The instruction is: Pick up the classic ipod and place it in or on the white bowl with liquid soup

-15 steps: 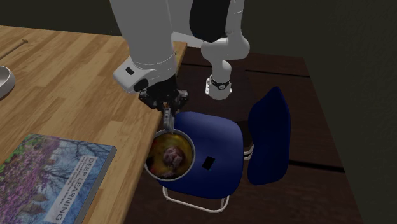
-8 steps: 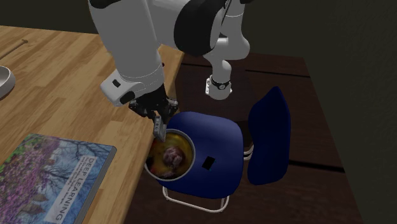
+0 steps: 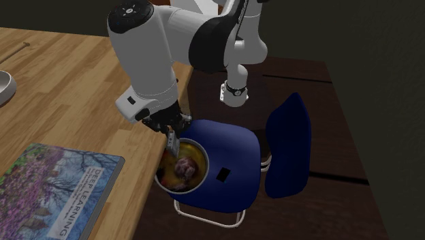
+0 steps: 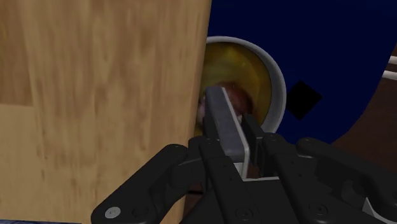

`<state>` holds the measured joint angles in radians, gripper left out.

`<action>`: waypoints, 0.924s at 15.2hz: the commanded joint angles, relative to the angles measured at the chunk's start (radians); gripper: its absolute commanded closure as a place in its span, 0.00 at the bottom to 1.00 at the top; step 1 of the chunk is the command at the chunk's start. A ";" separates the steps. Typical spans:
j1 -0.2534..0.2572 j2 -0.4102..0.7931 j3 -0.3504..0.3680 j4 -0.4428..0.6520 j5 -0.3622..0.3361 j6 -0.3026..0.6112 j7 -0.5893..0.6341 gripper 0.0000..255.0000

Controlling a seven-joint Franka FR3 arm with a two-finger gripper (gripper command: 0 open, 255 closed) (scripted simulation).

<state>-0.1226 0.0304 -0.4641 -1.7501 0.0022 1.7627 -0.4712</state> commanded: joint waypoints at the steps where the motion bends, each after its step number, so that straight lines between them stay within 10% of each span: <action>1: 0.000 0.014 0.000 -0.035 0.001 0.037 0.001 1.00; 14: 0.002 0.023 -0.003 -0.108 0.005 0.119 -0.002 1.00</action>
<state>-0.1201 -0.0264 -0.4652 -1.8314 0.0008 1.8810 -0.4623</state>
